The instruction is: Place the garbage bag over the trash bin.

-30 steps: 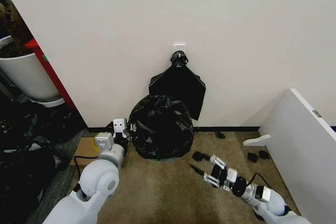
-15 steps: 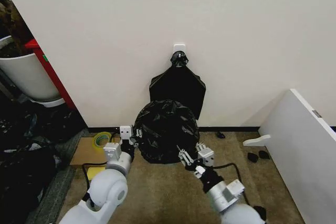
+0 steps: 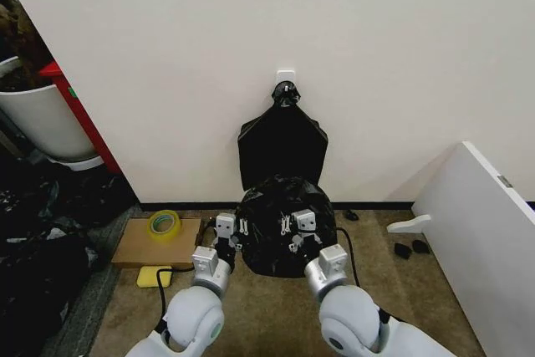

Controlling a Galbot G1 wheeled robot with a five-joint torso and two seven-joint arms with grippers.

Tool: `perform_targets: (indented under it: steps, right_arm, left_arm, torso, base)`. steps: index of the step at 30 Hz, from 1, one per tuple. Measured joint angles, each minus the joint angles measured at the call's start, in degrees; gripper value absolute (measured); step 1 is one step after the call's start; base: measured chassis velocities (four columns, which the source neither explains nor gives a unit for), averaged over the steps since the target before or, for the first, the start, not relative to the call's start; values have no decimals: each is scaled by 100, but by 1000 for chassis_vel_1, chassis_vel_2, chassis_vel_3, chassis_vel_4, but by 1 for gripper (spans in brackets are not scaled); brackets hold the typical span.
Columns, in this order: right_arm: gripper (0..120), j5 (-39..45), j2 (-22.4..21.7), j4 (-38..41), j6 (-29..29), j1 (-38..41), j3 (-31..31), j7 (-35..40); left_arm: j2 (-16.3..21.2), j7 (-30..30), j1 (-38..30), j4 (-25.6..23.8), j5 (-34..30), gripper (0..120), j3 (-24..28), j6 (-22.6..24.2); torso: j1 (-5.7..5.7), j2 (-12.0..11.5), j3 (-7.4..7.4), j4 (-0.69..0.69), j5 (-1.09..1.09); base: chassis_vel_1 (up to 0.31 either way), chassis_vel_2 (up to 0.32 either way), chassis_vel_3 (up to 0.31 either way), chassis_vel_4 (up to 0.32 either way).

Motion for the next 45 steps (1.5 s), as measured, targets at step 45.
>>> perform_targets:
  steps: [45]
  right_arm:
    - [0, 1241, 437, -1078, -1457, 1127, -27, 681]
  left_arm:
    - [12, 277, 351, 4, 723, 1, 91, -632]
  torso:
    - [0, 0, 0, 1, 0]
  base:
    - [0, 0, 0, 0]
